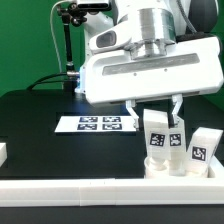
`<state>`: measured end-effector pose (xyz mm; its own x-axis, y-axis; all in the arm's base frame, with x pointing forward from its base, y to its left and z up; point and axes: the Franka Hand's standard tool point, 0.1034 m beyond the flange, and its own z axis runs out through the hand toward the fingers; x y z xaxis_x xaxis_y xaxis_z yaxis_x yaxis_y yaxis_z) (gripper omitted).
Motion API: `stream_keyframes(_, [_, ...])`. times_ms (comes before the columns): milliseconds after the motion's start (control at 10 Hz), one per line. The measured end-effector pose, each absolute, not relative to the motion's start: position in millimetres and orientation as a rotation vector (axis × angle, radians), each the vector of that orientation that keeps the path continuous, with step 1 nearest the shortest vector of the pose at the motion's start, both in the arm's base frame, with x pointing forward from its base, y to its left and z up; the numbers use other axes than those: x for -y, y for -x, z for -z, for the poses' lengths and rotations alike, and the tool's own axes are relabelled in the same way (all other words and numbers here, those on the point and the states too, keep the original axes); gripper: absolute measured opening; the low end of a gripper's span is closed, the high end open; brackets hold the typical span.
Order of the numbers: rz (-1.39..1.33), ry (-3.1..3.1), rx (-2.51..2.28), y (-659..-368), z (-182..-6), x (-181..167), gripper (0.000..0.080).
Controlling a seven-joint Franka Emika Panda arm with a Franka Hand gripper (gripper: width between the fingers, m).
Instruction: Assemble stool
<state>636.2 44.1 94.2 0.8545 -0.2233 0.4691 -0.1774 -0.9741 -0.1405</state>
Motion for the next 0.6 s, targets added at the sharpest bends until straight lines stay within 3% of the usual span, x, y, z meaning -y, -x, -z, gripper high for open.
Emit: stream_keyframes(600, [0.749, 2.942, -0.303, -633.9, -85.1, -49.6, 0.0327])
